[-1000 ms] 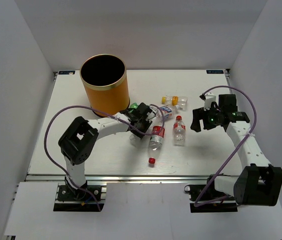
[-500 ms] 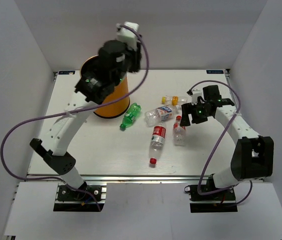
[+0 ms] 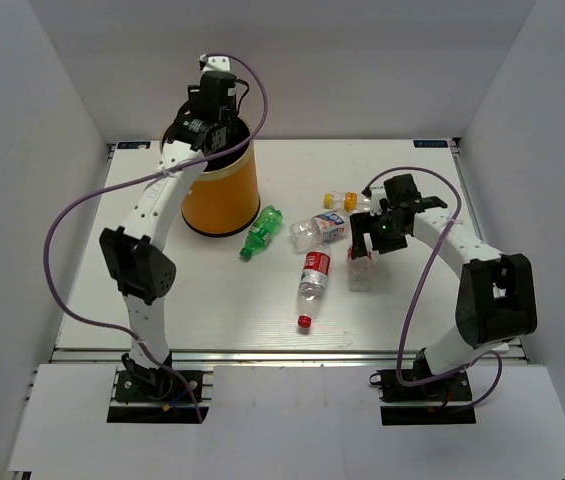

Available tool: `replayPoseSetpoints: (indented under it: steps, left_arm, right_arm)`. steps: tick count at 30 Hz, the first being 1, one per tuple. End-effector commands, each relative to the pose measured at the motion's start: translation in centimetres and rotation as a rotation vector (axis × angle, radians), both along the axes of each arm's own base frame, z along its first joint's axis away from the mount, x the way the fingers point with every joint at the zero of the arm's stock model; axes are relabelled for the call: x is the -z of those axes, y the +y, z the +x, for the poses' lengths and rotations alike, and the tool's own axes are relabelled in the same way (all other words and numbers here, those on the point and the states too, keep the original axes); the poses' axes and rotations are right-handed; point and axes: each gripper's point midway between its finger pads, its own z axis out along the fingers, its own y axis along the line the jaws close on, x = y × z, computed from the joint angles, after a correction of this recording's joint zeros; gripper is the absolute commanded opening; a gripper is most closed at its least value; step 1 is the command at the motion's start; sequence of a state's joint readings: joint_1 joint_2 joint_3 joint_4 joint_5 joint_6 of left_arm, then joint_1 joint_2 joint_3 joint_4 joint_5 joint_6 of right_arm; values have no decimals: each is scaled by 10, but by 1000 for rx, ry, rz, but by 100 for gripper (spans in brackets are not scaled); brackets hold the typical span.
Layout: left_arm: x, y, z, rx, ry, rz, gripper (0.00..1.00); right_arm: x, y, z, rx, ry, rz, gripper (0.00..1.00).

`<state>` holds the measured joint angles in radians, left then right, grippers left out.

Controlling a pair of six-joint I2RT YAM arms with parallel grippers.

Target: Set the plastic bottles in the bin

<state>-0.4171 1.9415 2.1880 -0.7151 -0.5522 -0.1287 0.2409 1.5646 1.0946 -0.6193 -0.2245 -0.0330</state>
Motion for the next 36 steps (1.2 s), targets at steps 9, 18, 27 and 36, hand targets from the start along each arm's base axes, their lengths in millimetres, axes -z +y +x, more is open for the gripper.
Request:
replayPoseSetpoints:
  steps: [9,18,27,36]
  left_arm:
    - [-5,32,-9,-20,20,-26,100]
    - [3,-102,-119,584,157,-177,100]
    - [121,-125,-249,725,487,-264,100]
    - [185,-130,-295,733,587,-337,100]
  right_arm:
    - [30,-5,4,27,48,-119,89]
    - [65,-5,5,54,138,-163,87]
    - [-27,17,23,-158,-92,-44,8]
    - [-247,86,137,-349,-624,160,3]
